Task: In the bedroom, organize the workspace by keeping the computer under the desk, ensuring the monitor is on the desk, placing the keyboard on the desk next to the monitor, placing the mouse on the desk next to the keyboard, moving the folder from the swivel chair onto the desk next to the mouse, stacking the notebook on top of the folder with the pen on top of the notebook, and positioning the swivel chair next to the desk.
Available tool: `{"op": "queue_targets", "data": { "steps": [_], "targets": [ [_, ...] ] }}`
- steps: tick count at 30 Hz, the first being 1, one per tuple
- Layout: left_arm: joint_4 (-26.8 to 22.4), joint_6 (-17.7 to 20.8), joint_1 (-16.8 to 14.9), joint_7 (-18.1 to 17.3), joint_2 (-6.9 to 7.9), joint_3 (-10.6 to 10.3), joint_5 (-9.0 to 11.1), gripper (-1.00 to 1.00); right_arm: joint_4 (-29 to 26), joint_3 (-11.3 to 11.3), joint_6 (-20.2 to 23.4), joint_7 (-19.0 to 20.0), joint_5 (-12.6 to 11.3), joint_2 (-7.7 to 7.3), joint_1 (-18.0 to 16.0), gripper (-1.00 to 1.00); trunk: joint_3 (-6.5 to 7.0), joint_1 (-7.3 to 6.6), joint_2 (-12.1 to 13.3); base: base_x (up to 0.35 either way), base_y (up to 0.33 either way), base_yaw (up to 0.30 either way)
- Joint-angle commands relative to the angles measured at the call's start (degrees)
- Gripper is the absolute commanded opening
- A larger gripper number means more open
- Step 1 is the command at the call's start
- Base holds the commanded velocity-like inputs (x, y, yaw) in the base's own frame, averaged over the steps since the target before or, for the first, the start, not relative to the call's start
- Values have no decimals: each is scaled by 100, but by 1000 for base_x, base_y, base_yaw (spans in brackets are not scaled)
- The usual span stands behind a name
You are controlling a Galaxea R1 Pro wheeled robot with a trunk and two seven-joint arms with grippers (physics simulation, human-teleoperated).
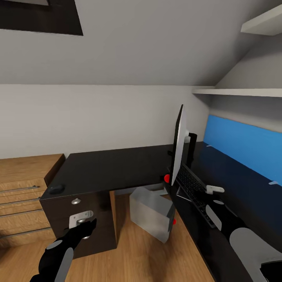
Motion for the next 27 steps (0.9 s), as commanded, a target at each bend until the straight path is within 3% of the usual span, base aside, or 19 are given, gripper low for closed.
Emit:
{"op": "queue_targets", "data": {
  "steps": [1,19,27],
  "targets": [
    [0,23,-4,38,-2,4,61,100,310,53,29,-39,-101,-7,2,100,-7,0,-2,0,0,0],
    [140,20,-4,33,14,6,52,100,310,53,56,-50,-101,-15,2,100,-7,0,-2,-40,0,0],
    [140,22,-4,33,14,6,52,100,306,53,56,-50,-99,-15,2,100,-7,0,-2,-210,0,0]
  ]
}}
